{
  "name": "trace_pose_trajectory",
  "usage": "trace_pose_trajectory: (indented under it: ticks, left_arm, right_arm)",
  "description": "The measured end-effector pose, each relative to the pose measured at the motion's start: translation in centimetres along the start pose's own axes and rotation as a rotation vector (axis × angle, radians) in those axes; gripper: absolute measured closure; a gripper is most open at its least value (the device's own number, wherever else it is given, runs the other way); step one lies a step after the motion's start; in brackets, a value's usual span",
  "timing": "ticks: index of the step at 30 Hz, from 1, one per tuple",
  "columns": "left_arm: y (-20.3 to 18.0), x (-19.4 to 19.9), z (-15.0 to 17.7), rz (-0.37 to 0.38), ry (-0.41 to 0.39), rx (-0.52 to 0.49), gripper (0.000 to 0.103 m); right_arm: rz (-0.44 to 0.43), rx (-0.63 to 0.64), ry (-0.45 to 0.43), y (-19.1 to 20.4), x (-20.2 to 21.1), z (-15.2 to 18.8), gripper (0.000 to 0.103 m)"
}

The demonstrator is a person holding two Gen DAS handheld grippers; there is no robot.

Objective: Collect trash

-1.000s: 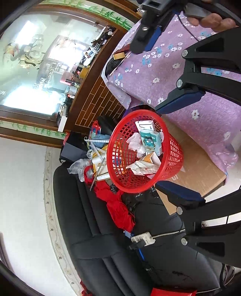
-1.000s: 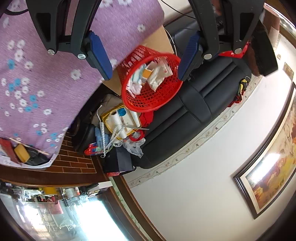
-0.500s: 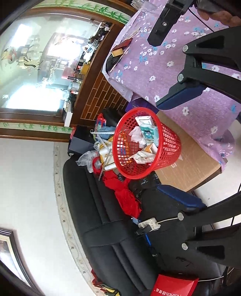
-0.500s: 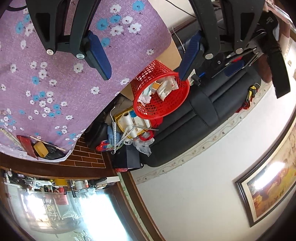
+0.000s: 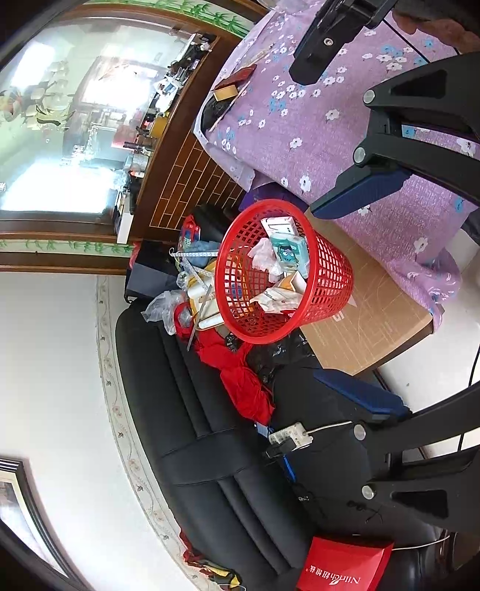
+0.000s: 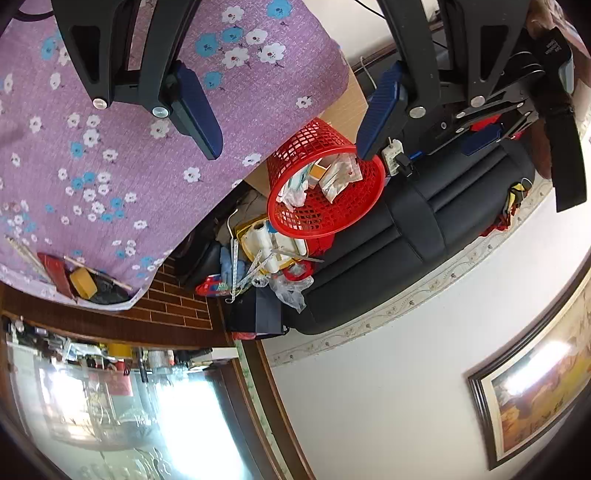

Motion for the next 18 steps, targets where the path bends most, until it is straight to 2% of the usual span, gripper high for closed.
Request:
trace_pose_trajectory:
  ticks: [18]
  left_arm:
    - [0.7,-0.2,0.0,-0.033,0.015,0.009,0.019]
  right_arm:
    - [0.010,0.056,0.009,1.7,-0.3,-0.6,0.025]
Point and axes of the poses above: each gripper's, at about its wrist camera, not at the fingertips, and x roughly against the way its jaws point, y to its left, z to its underside, the point moved 4 cm from there along -x, roughly the way its jaws point, and after that the axes turned 15 degrees about -z, right-handed, at the moved point
